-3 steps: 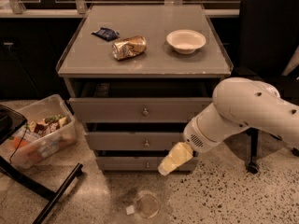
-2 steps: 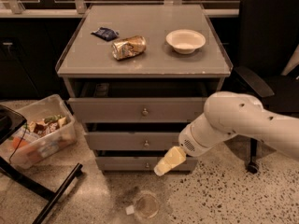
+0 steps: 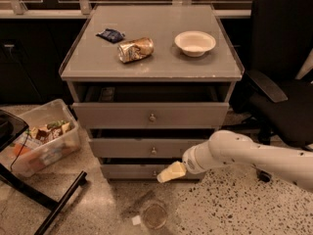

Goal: Open middle drawer

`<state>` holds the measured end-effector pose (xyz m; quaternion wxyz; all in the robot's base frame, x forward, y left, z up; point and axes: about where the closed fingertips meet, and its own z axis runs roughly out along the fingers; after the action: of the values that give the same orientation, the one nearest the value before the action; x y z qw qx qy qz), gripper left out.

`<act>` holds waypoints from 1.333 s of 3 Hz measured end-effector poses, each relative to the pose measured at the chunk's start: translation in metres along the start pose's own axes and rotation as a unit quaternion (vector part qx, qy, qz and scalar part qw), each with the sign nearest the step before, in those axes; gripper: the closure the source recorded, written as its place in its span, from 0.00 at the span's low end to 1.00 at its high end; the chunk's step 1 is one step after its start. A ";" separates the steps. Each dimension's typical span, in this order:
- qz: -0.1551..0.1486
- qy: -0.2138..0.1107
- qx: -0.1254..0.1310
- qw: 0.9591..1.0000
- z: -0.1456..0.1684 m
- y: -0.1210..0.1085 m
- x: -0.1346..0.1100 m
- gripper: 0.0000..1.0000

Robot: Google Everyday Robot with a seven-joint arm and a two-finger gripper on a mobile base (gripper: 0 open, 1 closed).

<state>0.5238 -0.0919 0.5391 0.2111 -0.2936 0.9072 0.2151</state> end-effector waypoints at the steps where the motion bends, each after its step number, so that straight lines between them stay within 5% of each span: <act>1: -0.026 -0.111 0.002 0.993 0.035 -0.034 -0.038 0.00; 2: -0.066 -0.184 -0.005 0.981 0.059 -0.058 -0.073 0.00; 3: -0.101 -0.187 -0.020 0.977 0.080 -0.072 -0.093 0.00; 4: -0.109 -0.152 -0.026 0.982 0.113 -0.082 -0.091 0.00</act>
Offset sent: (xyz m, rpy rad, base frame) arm 0.1547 0.0278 -0.0388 0.2941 -0.5094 0.0937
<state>0.6710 -0.0537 0.4707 0.3610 -0.3598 0.8214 0.2560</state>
